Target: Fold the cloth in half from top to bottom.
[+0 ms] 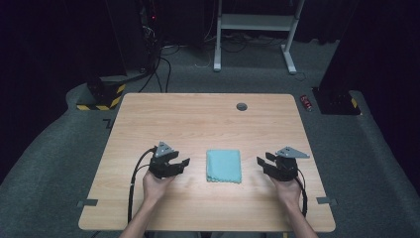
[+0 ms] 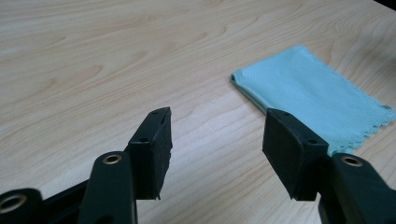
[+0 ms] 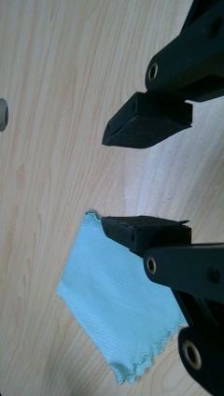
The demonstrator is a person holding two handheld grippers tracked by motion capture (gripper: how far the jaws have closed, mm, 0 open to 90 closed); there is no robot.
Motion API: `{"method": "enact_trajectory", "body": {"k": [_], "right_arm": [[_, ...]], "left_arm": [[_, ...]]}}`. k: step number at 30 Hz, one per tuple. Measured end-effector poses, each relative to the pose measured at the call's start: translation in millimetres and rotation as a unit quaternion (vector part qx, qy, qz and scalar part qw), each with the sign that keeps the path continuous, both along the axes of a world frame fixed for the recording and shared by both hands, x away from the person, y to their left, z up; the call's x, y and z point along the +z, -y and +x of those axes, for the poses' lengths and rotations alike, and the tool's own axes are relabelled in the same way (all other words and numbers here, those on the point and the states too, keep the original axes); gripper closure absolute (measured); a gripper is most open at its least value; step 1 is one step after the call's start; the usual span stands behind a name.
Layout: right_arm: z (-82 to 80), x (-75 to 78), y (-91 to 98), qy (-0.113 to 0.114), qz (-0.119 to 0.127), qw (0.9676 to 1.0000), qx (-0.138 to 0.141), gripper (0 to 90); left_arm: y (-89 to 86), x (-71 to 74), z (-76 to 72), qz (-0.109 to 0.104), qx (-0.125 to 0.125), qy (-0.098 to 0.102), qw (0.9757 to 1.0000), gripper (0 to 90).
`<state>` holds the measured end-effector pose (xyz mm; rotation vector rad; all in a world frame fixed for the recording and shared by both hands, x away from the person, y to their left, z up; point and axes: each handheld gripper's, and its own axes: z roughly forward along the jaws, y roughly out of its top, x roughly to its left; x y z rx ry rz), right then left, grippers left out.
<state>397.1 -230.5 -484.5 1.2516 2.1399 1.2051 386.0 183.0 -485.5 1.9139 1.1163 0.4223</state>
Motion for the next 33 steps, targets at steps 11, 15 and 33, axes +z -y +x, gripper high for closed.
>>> {"method": "enact_trajectory", "body": {"k": [11,15,33], "right_arm": [[-15.1,-15.0,17.1,-0.012,-0.009,0.9997,-0.018,53.7],[-19.0,-19.0,23.8,-0.019,-0.007,0.9994,-0.027,53.4],[-25.0,-31.5,24.5,-0.03,-0.062,0.9969,-0.037,51.3]], "left_arm": [[-13.8,-11.4,-12.8,0.005,0.017,-0.007,0.9998,42.8],[-15.9,-13.7,-16.8,0.001,0.023,-0.005,0.9997,42.7],[-18.9,-31.0,-22.1,0.04,0.038,-0.022,0.9982,41.5]]}}
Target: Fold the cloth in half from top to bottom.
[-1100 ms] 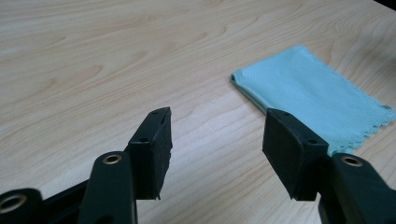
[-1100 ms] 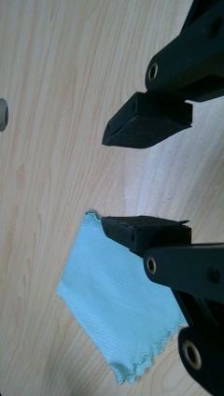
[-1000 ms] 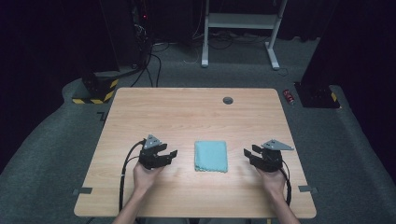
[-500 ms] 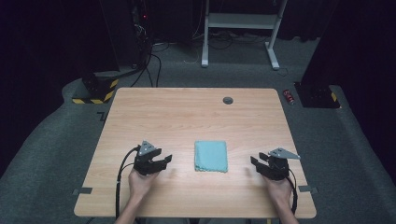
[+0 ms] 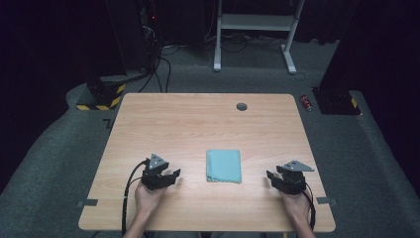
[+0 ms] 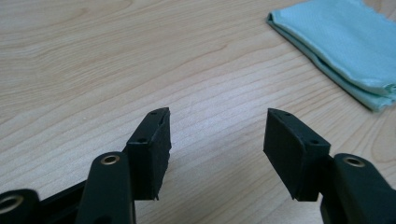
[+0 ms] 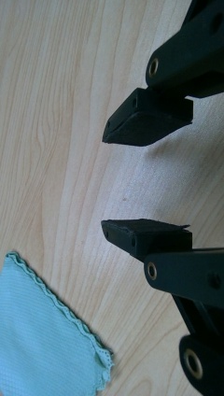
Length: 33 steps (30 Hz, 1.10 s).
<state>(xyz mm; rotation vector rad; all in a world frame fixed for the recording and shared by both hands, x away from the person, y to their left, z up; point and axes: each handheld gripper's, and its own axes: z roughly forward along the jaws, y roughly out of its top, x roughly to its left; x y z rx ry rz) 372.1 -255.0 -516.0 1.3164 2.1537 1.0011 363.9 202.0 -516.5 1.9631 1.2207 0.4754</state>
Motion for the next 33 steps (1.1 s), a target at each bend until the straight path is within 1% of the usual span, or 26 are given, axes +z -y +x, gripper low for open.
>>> {"method": "enact_trajectory", "body": {"k": [1,4,9,14,19,21,23,30,33], "right_arm": [[0.1,-0.4,0.1,0.0,-0.001,1.0,0.0,51.2],[1.2,-1.9,1.0,-0.005,-0.004,1.0,-0.003,50.7],[3.0,-5.3,2.0,-0.009,-0.019,0.9998,-0.007,49.8],[3.8,-6.1,3.2,-0.008,-0.021,0.9997,-0.009,48.7],[4.6,-6.3,3.7,-0.008,-0.022,0.9997,-0.013,47.0],[4.8,-6.3,4.0,-0.009,-0.022,0.9996,-0.013,44.6],[4.8,-6.3,4.3,-0.011,-0.021,0.9996,-0.014,43.1],[5.1,-6.6,4.9,-0.012,-0.022,0.9996,-0.014,38.7],[5.1,-6.7,5.0,-0.012,-0.022,0.9996,-0.014,38.0]], "left_arm": [[-0.3,-0.8,0.5,0.006,0.001,-0.001,1.0,41.5],[-1.3,-2.8,1.7,0.012,0.007,-0.002,0.9999,41.5],[-2.4,-6.2,4.2,0.028,0.02,-0.005,0.9994,41.6],[-3.3,-7.5,5.3,0.036,0.029,-0.002,0.9989,41.3],[-4.2,-8.6,5.6,0.04,0.032,0.002,0.9987,39.9],[-4.2,-9.6,5.2,0.042,0.031,0.007,0.9986,39.5],[-4.3,-10.7,4.2,0.039,0.034,0.011,0.9986,38.3],[-4.4,-10.9,4.6,0.041,0.041,0.008,0.9983,33.2],[-4.1,-10.9,4.5,0.04,0.041,0.007,0.9983,32.4]]}}
